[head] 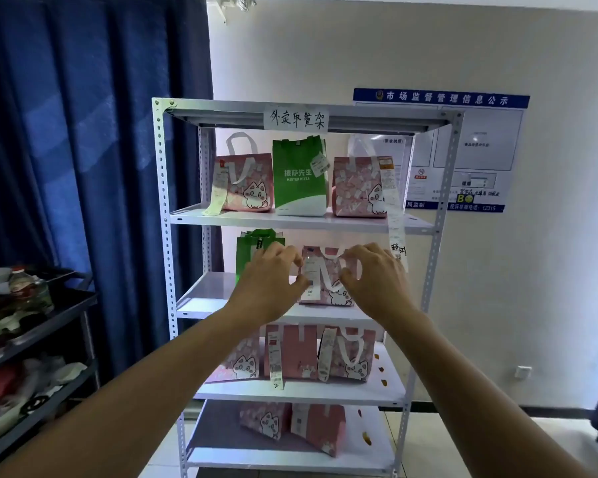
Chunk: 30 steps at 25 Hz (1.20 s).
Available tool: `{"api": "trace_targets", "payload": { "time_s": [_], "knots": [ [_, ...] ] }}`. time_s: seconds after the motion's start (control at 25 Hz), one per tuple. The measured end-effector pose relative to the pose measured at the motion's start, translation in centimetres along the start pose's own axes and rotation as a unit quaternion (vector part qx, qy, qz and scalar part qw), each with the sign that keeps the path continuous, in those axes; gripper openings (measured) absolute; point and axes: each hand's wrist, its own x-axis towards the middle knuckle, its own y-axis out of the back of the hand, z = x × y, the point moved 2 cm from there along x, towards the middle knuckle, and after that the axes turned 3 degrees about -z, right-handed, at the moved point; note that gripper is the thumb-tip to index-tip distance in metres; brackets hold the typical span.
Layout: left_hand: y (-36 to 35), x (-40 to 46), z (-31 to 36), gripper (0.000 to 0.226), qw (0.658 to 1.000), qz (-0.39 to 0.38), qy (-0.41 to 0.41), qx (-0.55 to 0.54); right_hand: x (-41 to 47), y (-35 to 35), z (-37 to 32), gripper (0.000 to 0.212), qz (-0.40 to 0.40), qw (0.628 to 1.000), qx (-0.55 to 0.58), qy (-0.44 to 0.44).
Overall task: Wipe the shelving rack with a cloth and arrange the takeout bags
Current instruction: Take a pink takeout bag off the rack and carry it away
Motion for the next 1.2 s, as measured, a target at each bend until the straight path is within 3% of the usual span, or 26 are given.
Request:
{"api": "trace_targets", "payload": {
  "time_s": [0.4,0.56,0.8,1.2],
  "knots": [
    [-5.7,-0.5,2.6,0.024,0.999,-0.042,-0.004,-0.015,-3.1,-1.1,4.6,0.034,-0.057,0.997,0.009,-0.047],
    [-7.5,0.3,4.4,0.014,0.999,-0.046,-0.015,-0.024,-3.6,-0.6,7.5,0.034,-0.06,0.996,0.009,-0.061],
    [-10.4,1.8,7.2,0.023,0.998,-0.055,-0.009,-0.022,-3.8,0.0,11.7,0.033,-0.057,0.995,0.031,-0.075],
    [-15.4,7.9,8.2,0.019,0.997,-0.064,-0.013,-0.037,0.1,-1.8,17.7,0.031,-0.049,0.993,0.043,-0.098]
  ]
}}
